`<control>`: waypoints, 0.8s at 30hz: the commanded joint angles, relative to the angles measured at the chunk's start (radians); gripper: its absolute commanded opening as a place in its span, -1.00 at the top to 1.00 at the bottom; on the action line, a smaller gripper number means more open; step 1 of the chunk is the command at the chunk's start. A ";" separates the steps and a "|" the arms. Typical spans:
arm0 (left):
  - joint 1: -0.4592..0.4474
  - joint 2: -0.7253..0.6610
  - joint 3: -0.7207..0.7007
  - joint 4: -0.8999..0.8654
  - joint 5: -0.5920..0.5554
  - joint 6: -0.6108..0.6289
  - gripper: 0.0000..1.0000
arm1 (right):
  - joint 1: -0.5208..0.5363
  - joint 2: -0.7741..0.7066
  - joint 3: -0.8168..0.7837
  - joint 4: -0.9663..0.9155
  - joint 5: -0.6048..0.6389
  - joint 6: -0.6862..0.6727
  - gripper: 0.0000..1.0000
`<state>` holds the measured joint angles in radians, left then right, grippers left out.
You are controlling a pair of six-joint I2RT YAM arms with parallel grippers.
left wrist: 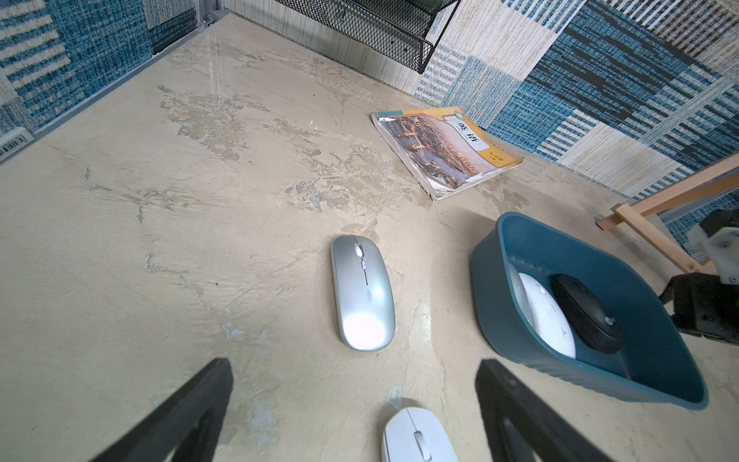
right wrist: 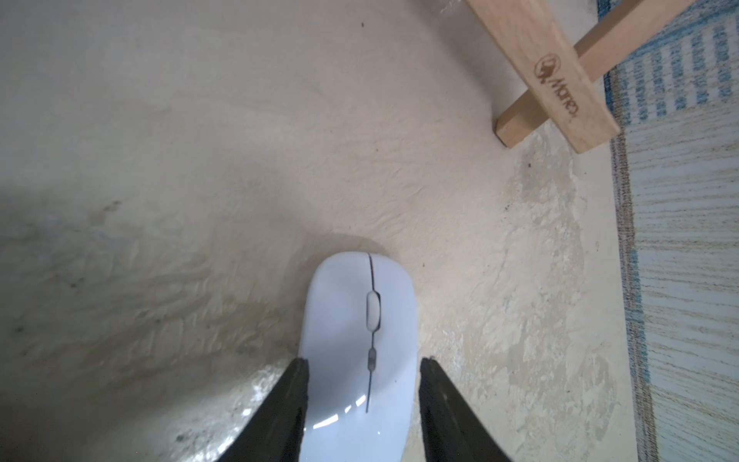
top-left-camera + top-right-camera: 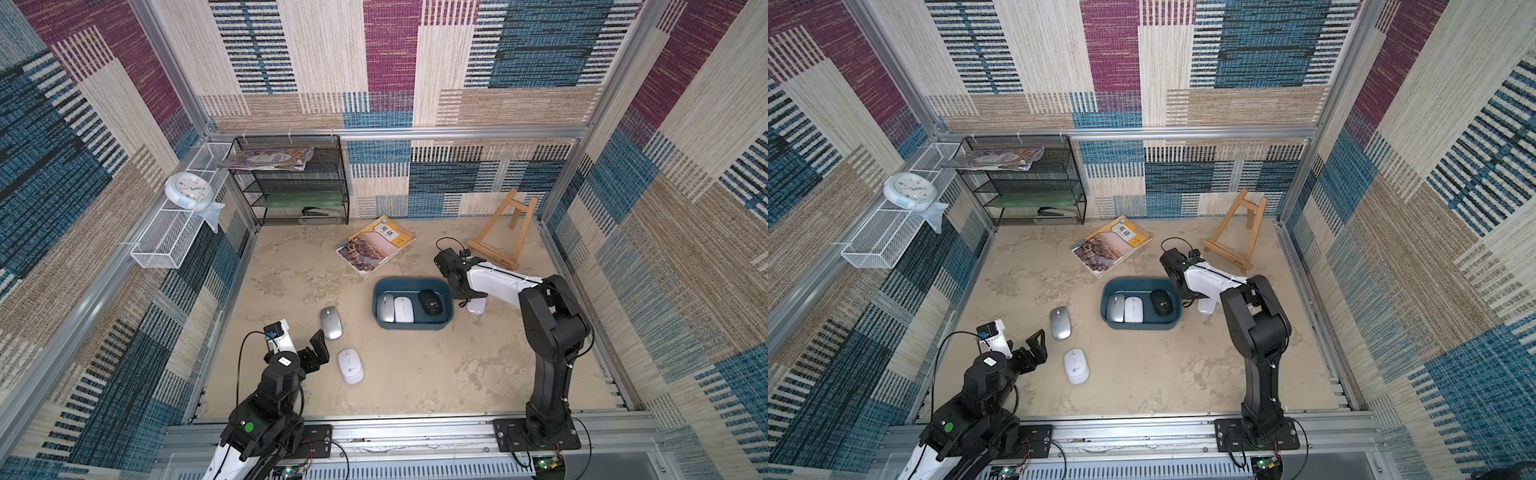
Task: Take out the mouse from the storage box
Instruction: Place the mouse at the center of the board, then pick up the mouse from the storage box.
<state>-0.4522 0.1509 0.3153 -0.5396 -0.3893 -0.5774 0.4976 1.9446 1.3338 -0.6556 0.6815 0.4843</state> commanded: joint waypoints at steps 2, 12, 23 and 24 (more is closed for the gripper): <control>0.001 0.005 0.001 0.016 -0.020 -0.003 -0.98 | 0.011 -0.077 -0.005 0.024 -0.040 -0.036 -0.04; 0.001 0.191 0.032 0.077 0.004 0.005 -0.98 | 0.015 -0.422 -0.193 0.142 -0.127 -0.044 -0.15; 0.001 0.285 0.103 0.010 0.003 -0.160 -0.98 | 0.015 -0.723 -0.382 0.264 -0.186 -0.064 -0.22; 0.001 0.288 0.116 0.018 0.029 -0.160 -0.98 | 0.015 -0.754 -0.408 0.290 -0.200 -0.059 -0.22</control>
<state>-0.4522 0.4377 0.4095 -0.5232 -0.4187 -0.7029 0.5114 1.2419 0.9646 -0.4393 0.5102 0.4088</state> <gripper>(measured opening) 0.989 0.608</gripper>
